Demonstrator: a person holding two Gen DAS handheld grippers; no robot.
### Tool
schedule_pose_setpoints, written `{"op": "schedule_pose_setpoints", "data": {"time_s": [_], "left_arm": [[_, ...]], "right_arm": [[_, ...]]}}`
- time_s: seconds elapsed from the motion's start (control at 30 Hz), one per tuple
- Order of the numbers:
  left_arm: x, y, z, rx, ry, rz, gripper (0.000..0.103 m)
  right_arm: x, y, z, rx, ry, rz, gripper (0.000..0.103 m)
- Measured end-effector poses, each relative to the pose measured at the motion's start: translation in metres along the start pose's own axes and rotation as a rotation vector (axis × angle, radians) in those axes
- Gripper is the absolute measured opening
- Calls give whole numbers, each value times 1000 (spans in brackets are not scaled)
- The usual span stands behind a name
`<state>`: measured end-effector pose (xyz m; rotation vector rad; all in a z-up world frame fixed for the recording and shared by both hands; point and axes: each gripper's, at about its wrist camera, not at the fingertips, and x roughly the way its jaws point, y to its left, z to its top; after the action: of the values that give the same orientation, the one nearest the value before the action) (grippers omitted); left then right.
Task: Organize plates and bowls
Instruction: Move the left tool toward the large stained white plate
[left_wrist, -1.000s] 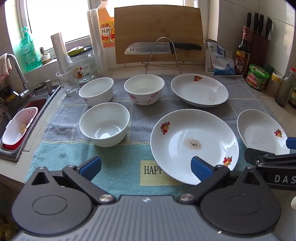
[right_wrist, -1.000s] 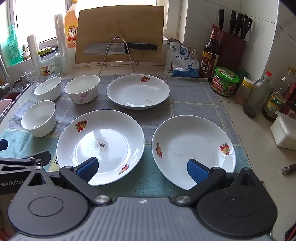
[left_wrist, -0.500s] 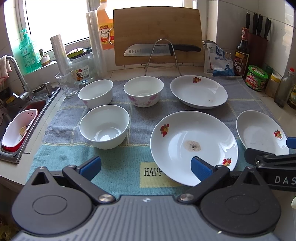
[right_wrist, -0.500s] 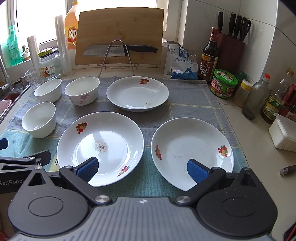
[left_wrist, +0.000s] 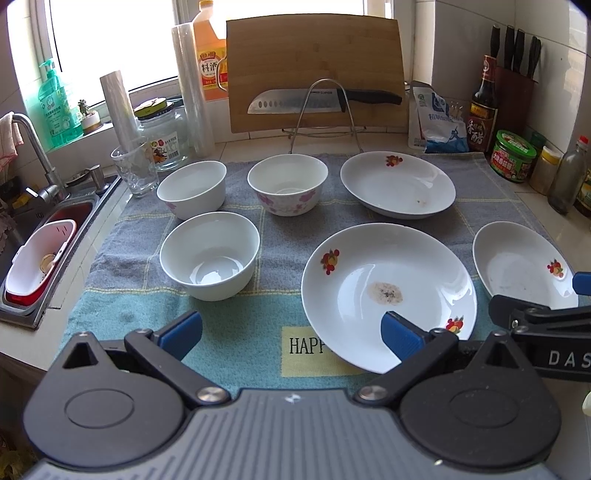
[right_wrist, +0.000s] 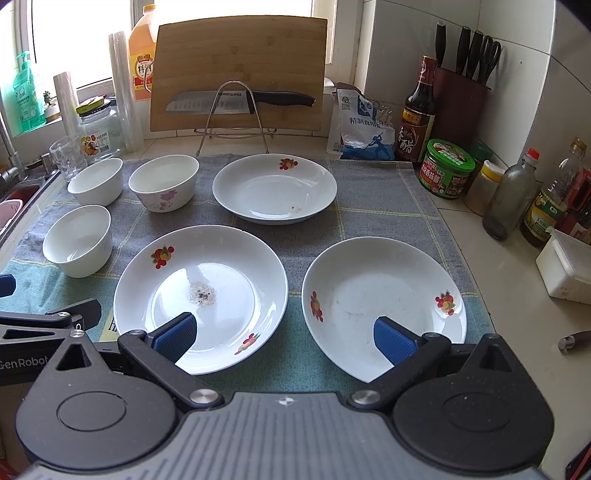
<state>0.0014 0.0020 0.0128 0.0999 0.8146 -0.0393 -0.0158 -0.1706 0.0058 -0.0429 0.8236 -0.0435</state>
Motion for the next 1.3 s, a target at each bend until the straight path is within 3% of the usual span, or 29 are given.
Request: {"op": "schedule_pose_setpoints", "data": {"time_s": [1.3], "left_arm": [[6,2,2,18,-2,-4,102]], "right_arm": [[3,1,3,3,3,-5,103]]}}
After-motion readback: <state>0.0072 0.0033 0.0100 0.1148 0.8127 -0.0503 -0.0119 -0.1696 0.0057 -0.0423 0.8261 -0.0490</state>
